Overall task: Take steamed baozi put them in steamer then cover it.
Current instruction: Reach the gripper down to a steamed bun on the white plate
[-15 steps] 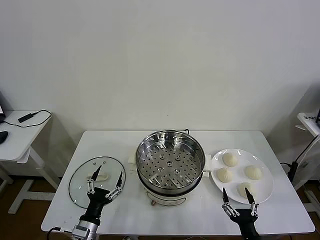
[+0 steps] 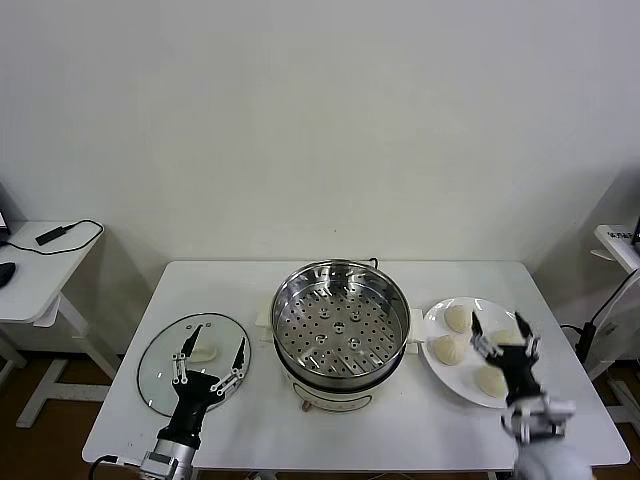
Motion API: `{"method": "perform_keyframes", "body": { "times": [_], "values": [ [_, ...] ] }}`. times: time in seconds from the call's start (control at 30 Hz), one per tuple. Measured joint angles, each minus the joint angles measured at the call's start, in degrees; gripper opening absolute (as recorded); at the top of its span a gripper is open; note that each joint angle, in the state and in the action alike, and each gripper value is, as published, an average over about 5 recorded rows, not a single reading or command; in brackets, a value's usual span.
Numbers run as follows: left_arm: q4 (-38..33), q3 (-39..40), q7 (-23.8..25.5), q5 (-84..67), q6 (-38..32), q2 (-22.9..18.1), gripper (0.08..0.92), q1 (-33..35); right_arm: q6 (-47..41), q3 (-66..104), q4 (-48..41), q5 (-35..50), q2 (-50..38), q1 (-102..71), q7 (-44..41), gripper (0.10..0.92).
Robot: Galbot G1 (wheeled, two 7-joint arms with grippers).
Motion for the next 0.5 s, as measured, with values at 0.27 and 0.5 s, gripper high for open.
{"method": "perform_keyframes", "body": {
  "times": [0.27, 0.5],
  "values": [
    [-1.26, 0.14, -0.15, 0.17, 0.05, -0.24, 0.823, 0.32, -5.49, -14.69, -13.94, 2.93, -8.43, 20.52, -13.05, 0.823],
    [-1.81, 0.1, -0.3, 0.18, 0.08, -0.26, 0.823, 0.24, -6.42, -31.39, -25.44, -2.53, -13.04, 39.67, -37.0, 0.823]
  ]
}}
